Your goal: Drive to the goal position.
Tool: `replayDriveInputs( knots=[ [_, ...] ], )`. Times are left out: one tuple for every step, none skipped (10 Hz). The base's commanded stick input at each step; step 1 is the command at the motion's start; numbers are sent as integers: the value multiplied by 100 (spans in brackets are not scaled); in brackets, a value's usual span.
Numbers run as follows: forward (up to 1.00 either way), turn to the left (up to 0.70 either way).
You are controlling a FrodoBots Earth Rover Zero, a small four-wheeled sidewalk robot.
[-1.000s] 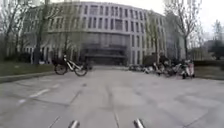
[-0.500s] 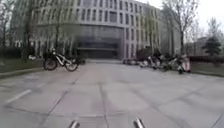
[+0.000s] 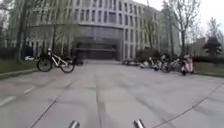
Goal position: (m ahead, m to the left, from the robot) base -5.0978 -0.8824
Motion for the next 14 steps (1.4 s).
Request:
replayDriveInputs(
  knots=[
    [70,0],
    [39,-30],
    [0,-67],
    [0,-70],
    [0,-70],
    [0,-70],
    [0,-70],
    [0,-70],
    [0,-70],
    [0,-70],
    [0,-70],
    [0,-70],
    [0,-70],
    [0,-70]
  ],
)
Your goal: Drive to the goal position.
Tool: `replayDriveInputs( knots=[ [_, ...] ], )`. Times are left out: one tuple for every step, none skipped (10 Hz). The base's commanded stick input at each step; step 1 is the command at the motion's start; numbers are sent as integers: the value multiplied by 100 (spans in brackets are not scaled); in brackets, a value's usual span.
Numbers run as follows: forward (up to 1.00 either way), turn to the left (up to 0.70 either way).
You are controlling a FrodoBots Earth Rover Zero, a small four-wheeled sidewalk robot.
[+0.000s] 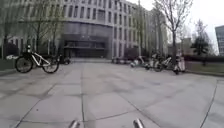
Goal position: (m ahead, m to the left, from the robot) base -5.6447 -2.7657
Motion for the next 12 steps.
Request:
replayDriveInputs(
  knots=[
    [0,-70],
    [0,-70],
    [0,-70],
    [0,-70],
    [0,-70],
    [0,-70],
    [0,-70],
    [0,-70],
    [0,-70],
    [0,-70],
    [0,-70],
    [0,-70]
  ],
)
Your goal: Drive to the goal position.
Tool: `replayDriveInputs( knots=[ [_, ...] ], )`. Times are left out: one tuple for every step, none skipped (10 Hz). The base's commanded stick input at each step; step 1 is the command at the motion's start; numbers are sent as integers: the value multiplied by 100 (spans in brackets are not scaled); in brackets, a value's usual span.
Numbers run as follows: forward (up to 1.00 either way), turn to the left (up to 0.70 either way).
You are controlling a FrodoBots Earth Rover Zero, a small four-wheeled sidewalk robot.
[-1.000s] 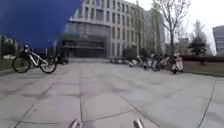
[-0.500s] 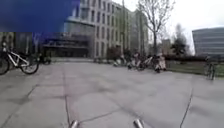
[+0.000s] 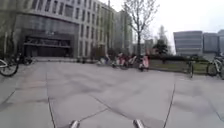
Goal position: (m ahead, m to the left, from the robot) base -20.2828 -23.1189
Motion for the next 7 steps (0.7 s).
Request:
replayDriveInputs(
  knots=[
    [0,-70],
    [0,-70],
    [0,-70],
    [0,-70],
    [0,-70],
    [0,-70],
    [0,-70]
  ],
)
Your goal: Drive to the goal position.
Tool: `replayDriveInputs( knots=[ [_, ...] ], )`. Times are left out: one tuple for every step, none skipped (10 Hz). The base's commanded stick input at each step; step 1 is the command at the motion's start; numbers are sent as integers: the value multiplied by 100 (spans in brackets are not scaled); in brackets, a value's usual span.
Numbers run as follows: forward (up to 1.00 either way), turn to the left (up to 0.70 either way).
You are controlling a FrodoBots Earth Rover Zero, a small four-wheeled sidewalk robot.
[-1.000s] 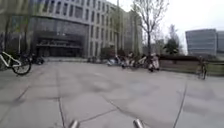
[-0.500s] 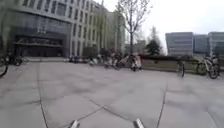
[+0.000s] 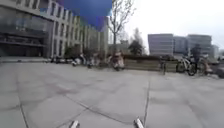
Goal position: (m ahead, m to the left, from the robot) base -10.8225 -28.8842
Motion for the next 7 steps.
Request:
replayDriveInputs(
  knots=[
    [0,-70],
    [0,-70],
    [0,-70],
    [0,-70],
    [0,-70],
    [0,-70],
    [0,-70]
  ],
)
